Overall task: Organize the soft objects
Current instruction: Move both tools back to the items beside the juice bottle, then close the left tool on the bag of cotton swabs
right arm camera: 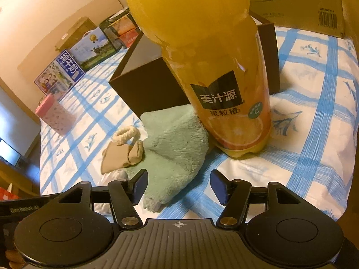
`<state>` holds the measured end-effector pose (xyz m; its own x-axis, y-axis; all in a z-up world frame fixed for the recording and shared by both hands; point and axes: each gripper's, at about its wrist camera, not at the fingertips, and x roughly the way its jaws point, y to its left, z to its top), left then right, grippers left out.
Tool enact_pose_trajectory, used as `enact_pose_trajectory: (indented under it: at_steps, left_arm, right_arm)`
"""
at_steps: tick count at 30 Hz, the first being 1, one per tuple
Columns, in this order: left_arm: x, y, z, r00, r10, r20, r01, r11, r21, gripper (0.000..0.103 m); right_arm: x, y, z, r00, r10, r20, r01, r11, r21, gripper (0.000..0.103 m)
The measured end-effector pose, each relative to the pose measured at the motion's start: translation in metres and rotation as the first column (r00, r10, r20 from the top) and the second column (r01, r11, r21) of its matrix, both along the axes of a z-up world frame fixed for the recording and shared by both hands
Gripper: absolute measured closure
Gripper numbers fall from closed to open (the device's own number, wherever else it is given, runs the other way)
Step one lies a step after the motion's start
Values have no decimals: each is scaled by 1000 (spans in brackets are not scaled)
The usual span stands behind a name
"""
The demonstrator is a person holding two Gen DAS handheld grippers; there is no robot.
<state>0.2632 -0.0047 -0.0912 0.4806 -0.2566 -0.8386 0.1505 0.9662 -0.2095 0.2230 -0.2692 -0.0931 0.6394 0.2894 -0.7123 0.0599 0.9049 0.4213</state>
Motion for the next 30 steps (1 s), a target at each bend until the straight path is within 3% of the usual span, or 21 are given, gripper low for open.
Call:
enact_pose_trajectory:
  at_steps: [10, 14, 17, 25, 27, 28, 30]
  left_arm:
    - [23, -16, -29, 999, -21, -38, 23, 998, 52, 37]
    - [30, -18, -39, 999, -17, -50, 19, 999, 40, 37]
    - [28, -22, -41, 999, -30, -23, 32, 998, 56, 37]
    - [22, -14, -38, 1000, -26, -16, 26, 1000, 5, 68]
    - [19, -10, -37, 1000, -10, -22, 10, 1000, 0, 70]
    - [17, -7, -37, 1000, -3, -24, 3, 1000, -1, 71]
    - [12, -2, -36, 1000, 9, -27, -9, 1000, 3, 71]
  right_arm:
    - [9, -1, -10, 1000, -7, -5, 7, 1000, 6, 40]
    - [14, 1, -15, 1000, -16, -3, 16, 1000, 8, 40]
    - [18, 2, -18, 1000, -18, 1, 18, 1000, 14, 40]
    - [26, 13, -28, 999, -16, 33, 16, 1000, 3, 40]
    - [26, 16, -29, 999, -11, 43, 11, 1000, -3, 48]
    - [25, 17, -29, 999, -4, 47, 5, 1000, -9, 65]
    - [24, 19, -28, 999, 20, 43, -18, 999, -41, 84]
